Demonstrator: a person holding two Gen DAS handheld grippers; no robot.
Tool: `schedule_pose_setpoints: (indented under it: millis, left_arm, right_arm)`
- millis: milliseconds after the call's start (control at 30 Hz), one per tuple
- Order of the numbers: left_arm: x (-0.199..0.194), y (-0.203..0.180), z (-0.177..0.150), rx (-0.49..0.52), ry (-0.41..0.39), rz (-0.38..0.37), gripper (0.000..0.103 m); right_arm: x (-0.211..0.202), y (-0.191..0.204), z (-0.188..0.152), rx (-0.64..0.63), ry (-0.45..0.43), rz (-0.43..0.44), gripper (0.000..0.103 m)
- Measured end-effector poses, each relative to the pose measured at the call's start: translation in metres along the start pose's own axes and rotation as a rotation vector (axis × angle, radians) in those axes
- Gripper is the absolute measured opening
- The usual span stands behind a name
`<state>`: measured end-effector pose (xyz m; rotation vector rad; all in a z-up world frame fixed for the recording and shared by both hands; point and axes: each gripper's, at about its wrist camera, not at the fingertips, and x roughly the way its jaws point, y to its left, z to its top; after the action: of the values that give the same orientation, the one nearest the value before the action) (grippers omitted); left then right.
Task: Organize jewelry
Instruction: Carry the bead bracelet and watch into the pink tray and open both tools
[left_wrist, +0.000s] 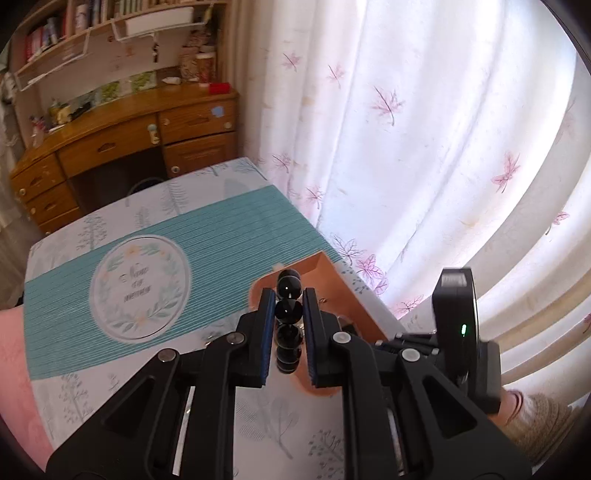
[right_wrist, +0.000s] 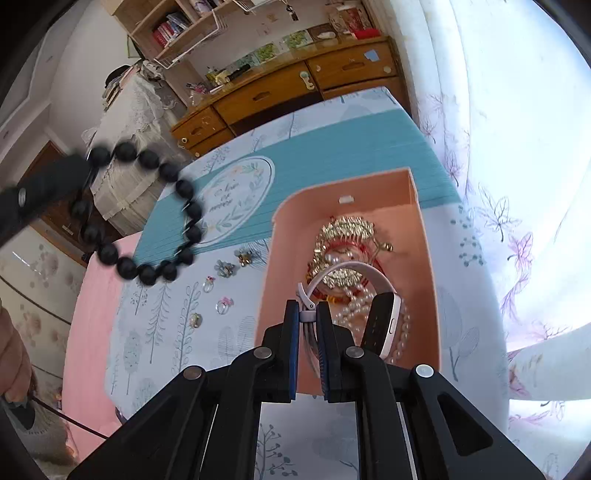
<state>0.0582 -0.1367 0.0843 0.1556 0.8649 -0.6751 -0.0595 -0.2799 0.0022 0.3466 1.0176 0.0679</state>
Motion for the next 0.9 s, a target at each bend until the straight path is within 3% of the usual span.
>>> schedule_pose_setpoints:
  millis: [233,433,567,633,700,900]
  left_arm:
    - [0.100,-0.016,0.012,-0.017,0.105,-0.054,0.012]
    - [0.161,0.002,0.000,-0.039,0.196,0.026,0.012]
    - [0.161,0.015,-0.005,-0.070,0.222,-0.006,0.017]
    - [0.153,0.020,-0.006,-0.080,0.211,-0.009,0.040]
    - [0.143,0.027,-0.006,-0.098,0.188,-0.026,0.053]
    - [0.103,0.049,-0.007,-0.142,0.145,-0.002,0.054]
  right_arm:
    - [0.019,-0.007,-0.012,0.026,0.012,-0.022,0.009]
    - [0.025,-0.007,-0.019,0.025,0.021,-0.027,0.009]
    - [0.029,-0.008,-0.017,0.024,0.026,-0.032,0.009]
    - [0.032,-0.007,-0.014,0.026,0.042,-0.040,0.009]
    - [0.033,-0.007,-0.013,0.029,0.048,-0.038,0.009]
    - [0.047,-0.008,-0.006,0.074,0.102,-0.015,0.014]
